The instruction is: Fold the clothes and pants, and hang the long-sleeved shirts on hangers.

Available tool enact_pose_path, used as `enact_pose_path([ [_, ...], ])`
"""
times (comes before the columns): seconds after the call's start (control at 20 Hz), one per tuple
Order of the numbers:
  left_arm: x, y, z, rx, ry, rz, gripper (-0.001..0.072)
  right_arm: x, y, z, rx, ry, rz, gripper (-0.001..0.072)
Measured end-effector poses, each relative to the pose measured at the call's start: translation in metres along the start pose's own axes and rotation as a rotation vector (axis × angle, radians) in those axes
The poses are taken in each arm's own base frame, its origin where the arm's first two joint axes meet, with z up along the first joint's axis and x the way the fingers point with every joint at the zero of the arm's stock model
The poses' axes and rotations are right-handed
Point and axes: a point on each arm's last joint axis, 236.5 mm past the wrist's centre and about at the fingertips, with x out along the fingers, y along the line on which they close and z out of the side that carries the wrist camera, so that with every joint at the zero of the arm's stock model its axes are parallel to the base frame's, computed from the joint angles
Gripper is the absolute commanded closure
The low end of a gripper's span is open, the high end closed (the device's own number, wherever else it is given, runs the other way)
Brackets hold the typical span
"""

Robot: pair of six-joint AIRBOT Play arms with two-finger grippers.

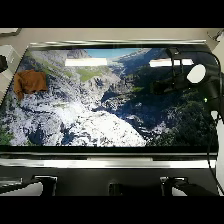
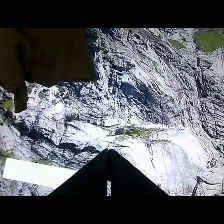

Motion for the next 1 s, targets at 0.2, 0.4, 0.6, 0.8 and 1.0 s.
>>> enact_pose_path([
  [0.2,0.0,-0.0001,-0.0001,0.0,0.0,0.0,0.0686,0.0,0.0,0.0001,0.0,0.0,0.0,0.0523],
  [0.4,0.0,0.0,-0.0001,0.0,0.0,0.0,0.0686,0.0,0.0001,0.0,0.0,0.0,0.0,0.0523],
  [0.6,0.0,0.0,-0.0001,0.0,0.0,0.0,0.0686,0.0,0.0001,0.0001,0.0,0.0,0.0,0.0523],
  [0.8,0.0,0.0,-0.0001,0.0,0.0,0.0,0.0686,0.0,0.0,0.0001,0.0,0.0,0.0,0.0523],
  [1.0,0.0,0.0001,0.003,0.0,-0.013,0.001,0.0686,0.0,0.0001,0.0001,0.0,0.0,0.0,0.0523],
])
